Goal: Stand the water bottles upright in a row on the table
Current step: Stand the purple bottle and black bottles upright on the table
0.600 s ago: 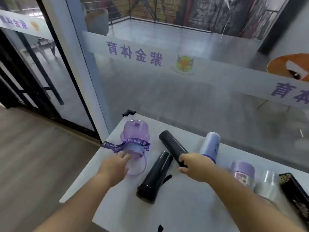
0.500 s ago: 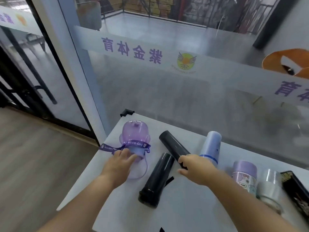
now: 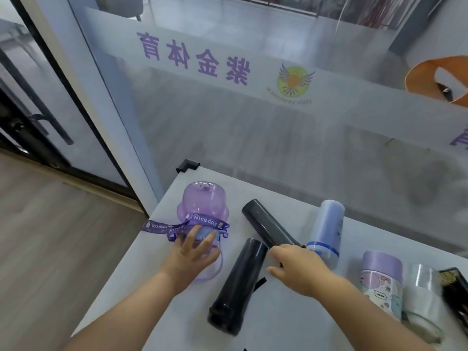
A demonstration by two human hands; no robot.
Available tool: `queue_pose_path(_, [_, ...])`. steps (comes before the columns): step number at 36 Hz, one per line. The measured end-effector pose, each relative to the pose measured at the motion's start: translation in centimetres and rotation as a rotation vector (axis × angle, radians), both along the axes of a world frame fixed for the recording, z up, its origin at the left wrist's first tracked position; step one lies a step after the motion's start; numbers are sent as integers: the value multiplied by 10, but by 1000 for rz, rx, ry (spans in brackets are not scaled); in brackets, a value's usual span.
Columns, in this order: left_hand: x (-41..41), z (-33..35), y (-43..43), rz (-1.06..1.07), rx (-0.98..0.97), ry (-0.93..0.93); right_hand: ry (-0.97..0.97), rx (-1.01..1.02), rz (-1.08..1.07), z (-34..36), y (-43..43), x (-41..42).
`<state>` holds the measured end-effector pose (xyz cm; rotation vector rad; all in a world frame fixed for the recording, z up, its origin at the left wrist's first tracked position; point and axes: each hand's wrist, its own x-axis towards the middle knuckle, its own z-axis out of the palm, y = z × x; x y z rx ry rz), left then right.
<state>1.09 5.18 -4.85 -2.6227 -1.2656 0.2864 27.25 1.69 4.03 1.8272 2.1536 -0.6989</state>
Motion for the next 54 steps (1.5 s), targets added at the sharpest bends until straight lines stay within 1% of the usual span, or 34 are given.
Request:
queue_pose_path(7, [7,-6,6,74,23,-12,11,-33,25,-16,3,3])
queue_pose_path(13, [6,-13,12,64,84,-37,31,-17,93,-25,0,3])
queue_pose_path(19, [5,-12,9,29,122,-148,46,-23,116,-29,2,8])
queue_pose_path(22, [5,-2,9,41,120,-261,63,-16,115,-29,6,9])
queue_pose_path(25, [5,13,9,89,87,-392,95,-3,114,-27,8,7])
queue_pose_path(28, [4,35,12,139,31,-482,116,7,119,-25,9,4])
queue_pose_path(33, [-3,72,21,233,-184,-554,138,3,100,-20,8,0])
queue_pose_path(38, [-11,105,40,254,-407,-534,115,-7,105,-16,8,-8])
queue_pose_path(43, [-20,122,65,251,-571,-401,121,-2,101,-17,6,-19])
queue_pose_path(45, [-22,123,74,261,-587,-352,109,-10,103,-18,5,-23])
queue_pose_path(48, [-18,128,82,300,-562,-304,75,-25,112,-20,5,-28])
queue_pose_path(51, [-13,129,86,338,-512,-338,58,-19,121,-22,6,-33])
queue_pose_path(54, [-12,122,90,352,-497,-424,38,-9,146,-23,6,-37])
